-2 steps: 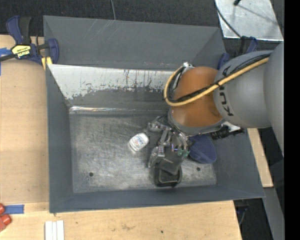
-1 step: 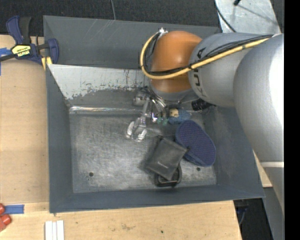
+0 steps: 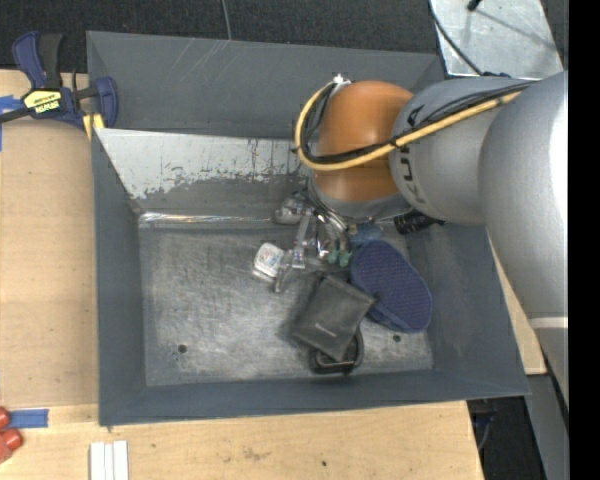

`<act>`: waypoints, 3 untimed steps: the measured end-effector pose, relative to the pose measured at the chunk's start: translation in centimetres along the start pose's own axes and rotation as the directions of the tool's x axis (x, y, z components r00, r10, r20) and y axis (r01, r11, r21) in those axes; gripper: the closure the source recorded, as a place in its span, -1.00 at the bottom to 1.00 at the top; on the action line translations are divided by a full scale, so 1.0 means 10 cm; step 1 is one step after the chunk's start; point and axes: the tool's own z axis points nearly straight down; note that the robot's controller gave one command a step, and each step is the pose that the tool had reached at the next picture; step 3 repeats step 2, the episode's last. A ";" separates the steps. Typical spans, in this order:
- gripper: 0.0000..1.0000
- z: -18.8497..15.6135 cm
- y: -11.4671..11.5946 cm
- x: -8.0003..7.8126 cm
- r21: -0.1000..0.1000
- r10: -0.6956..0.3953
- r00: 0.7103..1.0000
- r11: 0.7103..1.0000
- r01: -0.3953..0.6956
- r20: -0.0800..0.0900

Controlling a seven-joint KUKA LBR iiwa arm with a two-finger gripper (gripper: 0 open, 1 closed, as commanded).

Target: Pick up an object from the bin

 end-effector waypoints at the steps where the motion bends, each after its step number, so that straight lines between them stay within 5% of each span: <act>1: 1.00 -0.03 0.01 -0.02 -0.003 0.001 1.000 1.000 -0.001 0.010; 2: 1.00 -1.74 -0.06 -0.14 0.001 -0.393 0.919 0.919 0.393 0.010; 3: 1.00 -1.74 -0.06 -0.14 0.001 -0.393 0.919 0.919 0.393 0.010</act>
Offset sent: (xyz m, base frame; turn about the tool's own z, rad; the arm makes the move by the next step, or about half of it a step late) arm 0.0000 0.0000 0.0000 0.0000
